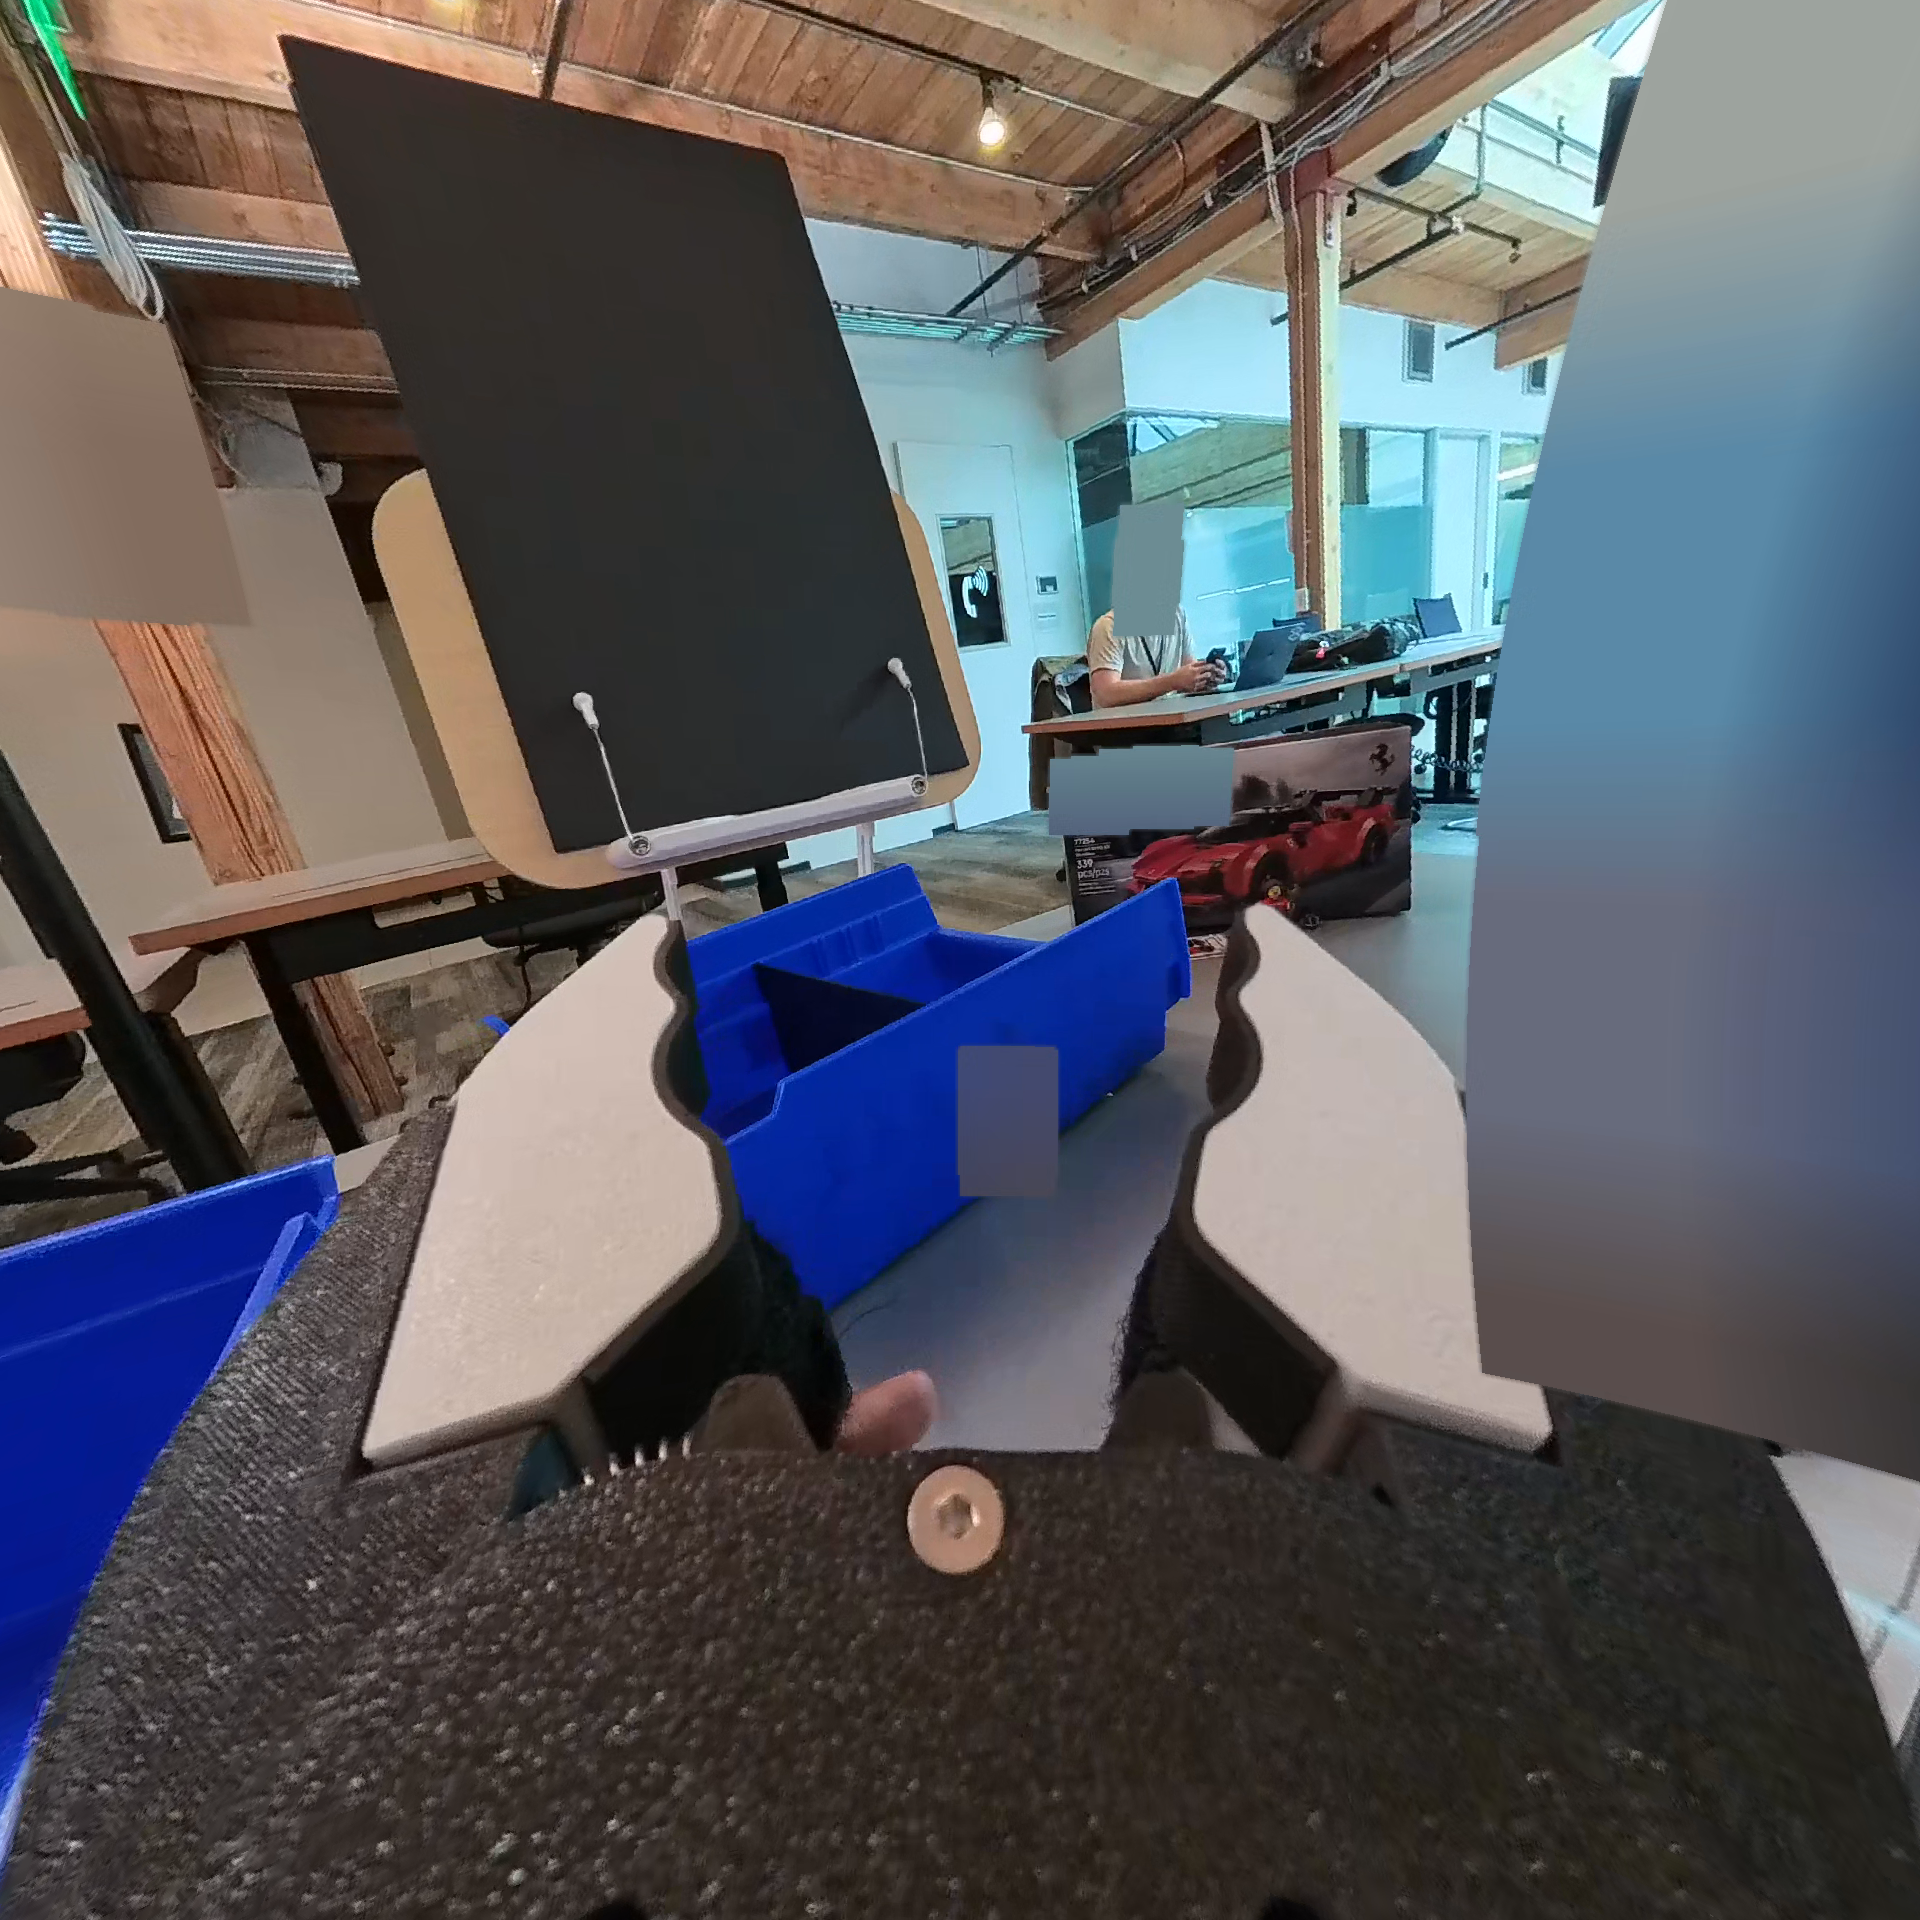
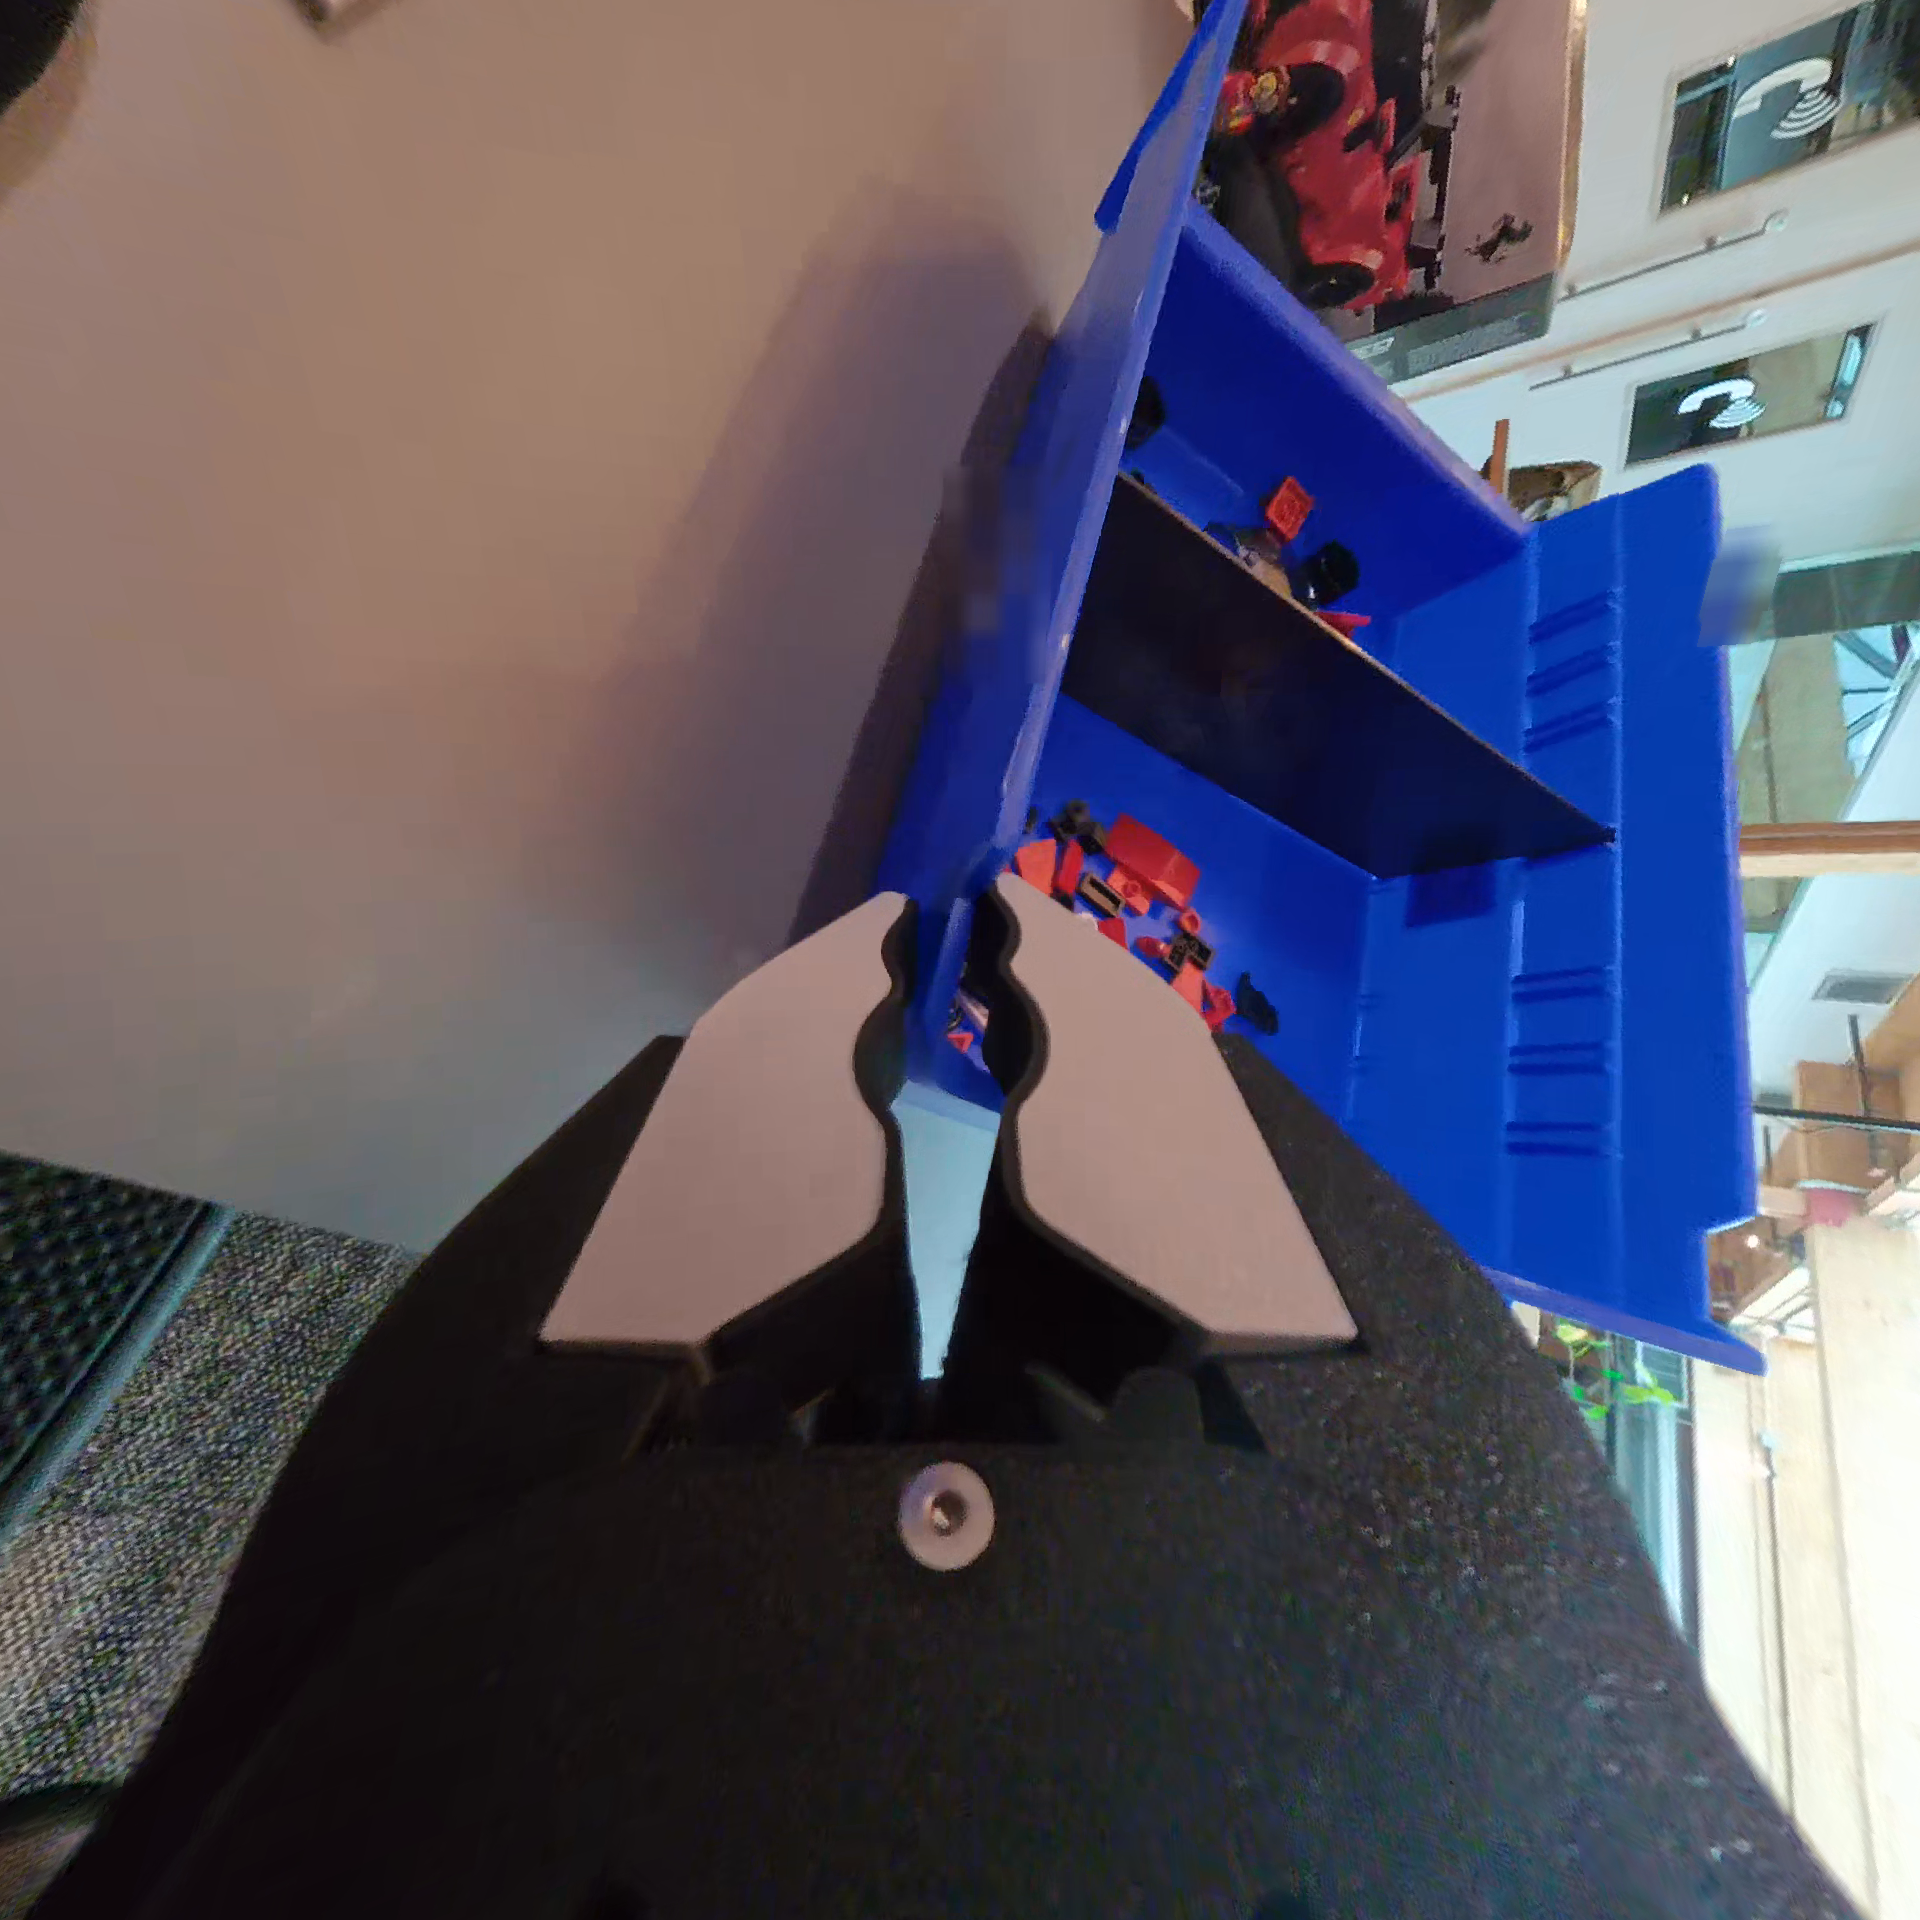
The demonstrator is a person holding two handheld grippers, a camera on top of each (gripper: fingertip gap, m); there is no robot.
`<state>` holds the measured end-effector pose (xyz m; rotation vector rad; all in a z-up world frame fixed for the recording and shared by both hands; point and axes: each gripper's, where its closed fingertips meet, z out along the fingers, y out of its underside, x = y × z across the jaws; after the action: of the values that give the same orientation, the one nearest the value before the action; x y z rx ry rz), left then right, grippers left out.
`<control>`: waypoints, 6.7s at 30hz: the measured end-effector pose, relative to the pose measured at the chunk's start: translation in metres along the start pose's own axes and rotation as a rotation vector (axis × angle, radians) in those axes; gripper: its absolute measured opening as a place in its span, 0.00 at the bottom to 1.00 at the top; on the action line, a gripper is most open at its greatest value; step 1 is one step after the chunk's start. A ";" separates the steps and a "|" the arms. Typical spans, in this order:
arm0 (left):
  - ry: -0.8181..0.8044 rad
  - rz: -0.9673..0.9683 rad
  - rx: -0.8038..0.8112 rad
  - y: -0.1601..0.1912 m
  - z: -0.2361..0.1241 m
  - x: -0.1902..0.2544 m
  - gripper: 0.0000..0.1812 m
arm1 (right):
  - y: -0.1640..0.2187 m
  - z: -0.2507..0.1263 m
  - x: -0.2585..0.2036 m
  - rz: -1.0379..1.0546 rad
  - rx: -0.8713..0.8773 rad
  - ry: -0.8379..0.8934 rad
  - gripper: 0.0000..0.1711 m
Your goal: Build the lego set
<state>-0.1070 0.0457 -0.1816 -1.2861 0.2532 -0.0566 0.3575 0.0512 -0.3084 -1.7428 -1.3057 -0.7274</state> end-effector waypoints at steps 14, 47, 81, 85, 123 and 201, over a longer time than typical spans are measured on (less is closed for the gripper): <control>0.018 -0.005 -0.002 0.005 -0.003 0.007 0.53 | 0.027 -0.019 -0.001 -0.186 0.152 -0.042 0.07; 0.072 -0.043 -0.036 0.018 -0.008 0.014 0.51 | 0.072 -0.023 0.004 -0.293 0.254 0.010 0.07; 0.120 -0.011 -0.084 0.029 -0.005 0.028 0.51 | 0.074 -0.022 0.006 -0.245 0.238 0.028 0.06; 0.128 -0.003 -0.091 0.030 -0.005 0.030 0.51 | 0.073 -0.022 0.005 -0.242 0.237 0.029 0.06; 0.149 0.028 -0.099 0.029 -0.007 0.036 0.50 | 0.072 -0.008 0.036 0.174 0.113 -0.141 0.12; 0.189 -0.277 -0.266 0.060 -0.017 0.050 0.41 | -0.351 0.149 -0.025 -0.717 0.416 -0.175 0.07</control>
<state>-0.0683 0.0375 -0.2512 -1.5768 0.2486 -0.3930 0.0113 0.2131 -0.3087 -1.0072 -2.0702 -0.6232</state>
